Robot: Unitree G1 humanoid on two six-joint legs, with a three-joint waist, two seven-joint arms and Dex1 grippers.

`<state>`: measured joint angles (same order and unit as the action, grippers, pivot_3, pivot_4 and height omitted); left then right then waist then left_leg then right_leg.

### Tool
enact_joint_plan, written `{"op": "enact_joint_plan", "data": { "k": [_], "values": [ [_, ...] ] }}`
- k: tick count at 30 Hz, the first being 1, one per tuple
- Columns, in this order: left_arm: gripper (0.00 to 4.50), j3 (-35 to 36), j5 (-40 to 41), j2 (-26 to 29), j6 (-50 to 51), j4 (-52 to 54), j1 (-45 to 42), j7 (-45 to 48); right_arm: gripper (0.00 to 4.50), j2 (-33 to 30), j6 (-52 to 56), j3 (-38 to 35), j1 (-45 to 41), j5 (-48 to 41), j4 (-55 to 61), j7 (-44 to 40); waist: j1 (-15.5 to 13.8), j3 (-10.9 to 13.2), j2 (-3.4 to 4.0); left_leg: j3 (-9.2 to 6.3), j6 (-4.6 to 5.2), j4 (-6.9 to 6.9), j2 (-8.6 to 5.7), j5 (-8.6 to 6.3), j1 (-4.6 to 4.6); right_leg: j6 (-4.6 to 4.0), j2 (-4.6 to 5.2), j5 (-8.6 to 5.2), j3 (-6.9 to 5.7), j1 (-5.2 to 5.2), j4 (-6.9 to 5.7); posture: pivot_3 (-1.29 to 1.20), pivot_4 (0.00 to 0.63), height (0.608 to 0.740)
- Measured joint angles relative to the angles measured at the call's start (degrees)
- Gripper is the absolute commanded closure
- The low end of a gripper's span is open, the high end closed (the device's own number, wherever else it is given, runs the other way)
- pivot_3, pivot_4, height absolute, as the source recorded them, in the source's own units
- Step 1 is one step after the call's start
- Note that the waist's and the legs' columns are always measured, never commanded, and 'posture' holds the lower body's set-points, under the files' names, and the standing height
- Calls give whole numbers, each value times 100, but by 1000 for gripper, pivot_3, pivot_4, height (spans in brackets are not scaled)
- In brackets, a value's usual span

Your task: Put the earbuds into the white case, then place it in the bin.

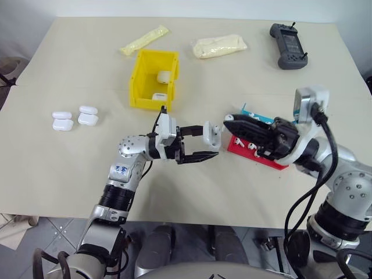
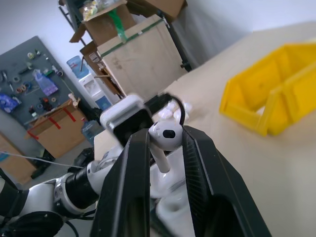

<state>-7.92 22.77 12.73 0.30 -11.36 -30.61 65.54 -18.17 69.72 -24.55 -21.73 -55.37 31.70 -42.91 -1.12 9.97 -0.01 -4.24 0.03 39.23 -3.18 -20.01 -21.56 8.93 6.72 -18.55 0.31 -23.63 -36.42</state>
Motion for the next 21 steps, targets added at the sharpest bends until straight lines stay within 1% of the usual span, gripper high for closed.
{"op": "enact_joint_plan", "data": {
  "k": [3,5,9,17,21],
  "values": [
    [1763,1,-8,-5,52,2,-24,-51,3930,-38,-215,245,282,-87,35,155,7,0,0,0,0,0,0,0,0,0,-1,0,0,0,0,0,150,740],
    [1763,1,-8,-6,62,5,-23,-50,3930,-224,-374,397,466,-111,61,172,3,0,0,0,1,0,0,0,1,0,-1,0,0,1,0,0,150,740],
    [1763,8,-16,28,95,9,-13,-36,3930,-388,-765,664,788,-59,84,163,3,0,0,2,1,-1,0,0,2,0,-1,0,1,1,0,0,150,740],
    [1763,5,-15,-34,88,9,-12,-38,3930,-551,-1257,923,816,-124,34,209,2,0,0,2,2,-1,1,1,2,0,-2,0,1,2,1,0,150,740],
    [1763,-1,-17,-36,73,9,-12,-23,3930,-551,-1359,894,717,-475,-44,331,1,0,0,2,2,-1,1,1,2,0,-1,0,1,2,2,0,150,740]
  ]
}}
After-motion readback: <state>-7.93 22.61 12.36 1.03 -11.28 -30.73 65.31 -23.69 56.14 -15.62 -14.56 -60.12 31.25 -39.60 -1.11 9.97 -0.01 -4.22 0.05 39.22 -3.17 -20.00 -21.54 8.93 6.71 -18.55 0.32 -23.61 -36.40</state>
